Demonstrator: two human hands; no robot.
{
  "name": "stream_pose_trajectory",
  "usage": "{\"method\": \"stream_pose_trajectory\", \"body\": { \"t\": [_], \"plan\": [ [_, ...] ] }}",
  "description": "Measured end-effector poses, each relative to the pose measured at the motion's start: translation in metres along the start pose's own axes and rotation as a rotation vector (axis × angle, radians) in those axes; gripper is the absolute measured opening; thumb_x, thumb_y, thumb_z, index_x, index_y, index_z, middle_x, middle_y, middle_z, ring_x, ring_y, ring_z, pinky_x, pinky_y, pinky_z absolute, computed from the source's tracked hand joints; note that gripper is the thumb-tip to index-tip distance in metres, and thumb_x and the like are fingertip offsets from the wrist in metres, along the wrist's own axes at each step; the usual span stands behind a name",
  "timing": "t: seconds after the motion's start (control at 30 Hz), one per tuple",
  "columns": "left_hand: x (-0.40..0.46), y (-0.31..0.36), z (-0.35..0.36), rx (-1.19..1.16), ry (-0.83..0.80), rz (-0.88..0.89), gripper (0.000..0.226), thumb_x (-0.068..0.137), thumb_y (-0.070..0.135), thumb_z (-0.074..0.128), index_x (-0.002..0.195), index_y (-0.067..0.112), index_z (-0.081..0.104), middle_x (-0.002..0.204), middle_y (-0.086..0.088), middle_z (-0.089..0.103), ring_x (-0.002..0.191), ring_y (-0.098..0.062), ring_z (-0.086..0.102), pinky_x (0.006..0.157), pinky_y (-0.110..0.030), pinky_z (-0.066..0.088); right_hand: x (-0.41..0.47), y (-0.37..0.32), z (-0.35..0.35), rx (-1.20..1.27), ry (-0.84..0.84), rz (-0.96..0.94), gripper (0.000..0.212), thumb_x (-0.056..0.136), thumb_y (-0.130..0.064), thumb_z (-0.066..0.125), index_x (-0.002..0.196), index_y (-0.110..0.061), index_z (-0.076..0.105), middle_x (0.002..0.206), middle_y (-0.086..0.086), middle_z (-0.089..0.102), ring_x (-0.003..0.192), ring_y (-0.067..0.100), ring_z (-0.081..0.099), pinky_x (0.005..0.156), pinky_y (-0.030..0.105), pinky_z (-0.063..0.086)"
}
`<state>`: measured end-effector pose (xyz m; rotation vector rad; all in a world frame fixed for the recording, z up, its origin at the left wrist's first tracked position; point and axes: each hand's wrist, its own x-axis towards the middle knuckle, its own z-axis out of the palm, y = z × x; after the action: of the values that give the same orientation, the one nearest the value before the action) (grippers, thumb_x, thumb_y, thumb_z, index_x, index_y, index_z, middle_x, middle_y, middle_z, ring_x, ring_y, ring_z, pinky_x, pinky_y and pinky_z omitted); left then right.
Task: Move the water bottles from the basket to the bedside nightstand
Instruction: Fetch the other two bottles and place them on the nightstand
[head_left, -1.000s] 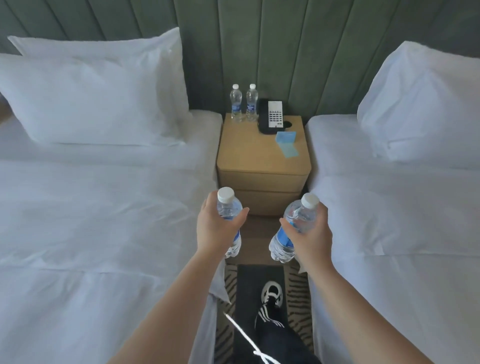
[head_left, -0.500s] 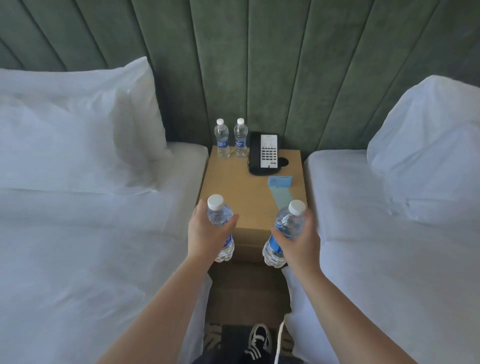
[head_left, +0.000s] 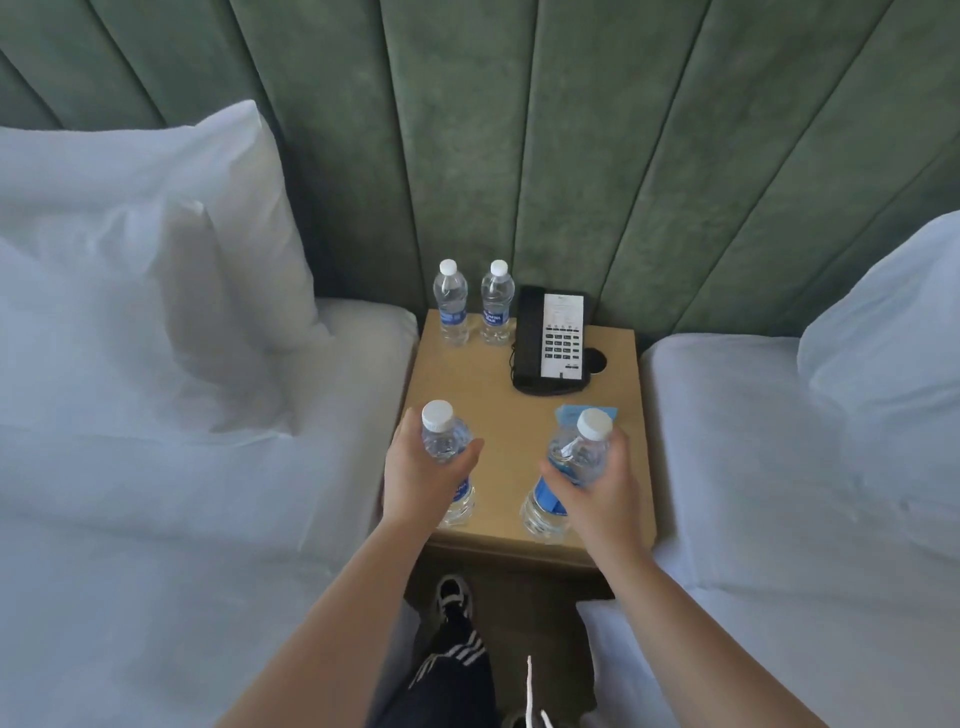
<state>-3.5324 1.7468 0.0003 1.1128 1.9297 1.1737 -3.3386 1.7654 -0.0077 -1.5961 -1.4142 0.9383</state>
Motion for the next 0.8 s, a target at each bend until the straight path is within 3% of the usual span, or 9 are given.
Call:
{"method": "stream_pose_trajectory", "body": {
  "t": [0.07,0.17,0.37,0.47,0.57,0.63,0.7,0.8],
  "plan": [
    [0.036,-0.008,0.003,-0.018,-0.034,-0.01,0.041,0.069,0.037,0.08,0.094,0.031,0.048,0.088,0.01,0.062,0.082,-0.009,0.063,0.068,-0.025,0.052,0.025,0.002,0.021,-0.002,-0.018,0.028,0.062,0.068,-0.033,0.083,0.114,-0.04,0.042,0.103,-0.019,0.061,0.094,-0.007,0.059,0.075,0.016,0.048],
    [0.089,-0.02,0.008,-0.029,-0.055,-0.015,0.043,0.069,0.037,0.08,0.095,0.037,0.047,0.089,0.015,0.061,0.083,-0.002,0.06,0.06,-0.01,0.044,0.065,0.003,0.056,-0.021,-0.029,0.053,0.061,0.067,-0.031,0.084,0.114,-0.035,0.045,0.1,-0.021,0.062,0.092,-0.011,0.058,0.07,0.006,0.042],
    [0.179,-0.055,0.025,0.004,-0.107,0.024,0.047,0.066,0.036,0.079,0.096,0.046,0.045,0.091,0.024,0.058,0.089,0.008,0.054,0.067,-0.002,0.039,0.136,0.014,0.119,-0.045,-0.105,0.087,0.066,0.064,-0.032,0.084,0.118,-0.035,0.047,0.105,-0.022,0.061,0.095,-0.004,0.06,0.076,0.008,0.04],
    [0.212,-0.071,0.039,0.038,-0.162,0.021,0.05,0.067,0.033,0.08,0.099,0.046,0.043,0.092,0.02,0.057,0.09,0.013,0.05,0.067,0.001,0.035,0.164,0.026,0.146,-0.092,-0.137,0.086,0.068,0.063,-0.029,0.084,0.12,-0.034,0.047,0.104,-0.022,0.059,0.095,0.004,0.056,0.076,0.014,0.039],
    [0.233,-0.085,0.054,0.063,-0.205,-0.009,0.051,0.068,0.031,0.08,0.101,0.042,0.043,0.095,0.019,0.054,0.091,0.014,0.048,0.066,0.001,0.033,0.183,0.041,0.165,-0.117,-0.159,0.091,0.07,0.061,-0.025,0.085,0.119,-0.028,0.047,0.102,-0.018,0.058,0.094,0.007,0.055,0.072,0.0,0.033],
    [0.239,-0.094,0.064,0.068,-0.215,-0.011,0.053,0.068,0.029,0.08,0.104,0.041,0.043,0.098,0.018,0.053,0.092,0.015,0.047,0.066,0.001,0.033,0.192,0.052,0.172,-0.133,-0.178,0.081,0.071,0.06,-0.024,0.086,0.12,-0.022,0.047,0.104,-0.009,0.06,0.094,0.01,0.057,0.071,-0.002,0.033],
    [0.241,-0.103,0.07,0.081,-0.213,0.005,0.054,0.069,0.028,0.08,0.105,0.04,0.042,0.102,0.017,0.053,0.093,0.016,0.047,0.068,0.001,0.034,0.198,0.062,0.175,-0.15,-0.204,0.071,0.07,0.06,-0.024,0.087,0.118,-0.02,0.047,0.103,-0.006,0.062,0.093,0.011,0.059,0.071,0.002,0.037],
    [0.236,-0.113,0.076,0.085,-0.218,-0.01,0.057,0.07,0.03,0.079,0.107,0.046,0.039,0.11,0.014,0.054,0.096,0.013,0.048,0.07,0.0,0.035,0.2,0.07,0.178,-0.157,-0.222,0.064,0.069,0.06,-0.025,0.088,0.115,-0.019,0.047,0.102,-0.004,0.063,0.093,0.014,0.061,0.077,0.021,0.048]
  ]
}}
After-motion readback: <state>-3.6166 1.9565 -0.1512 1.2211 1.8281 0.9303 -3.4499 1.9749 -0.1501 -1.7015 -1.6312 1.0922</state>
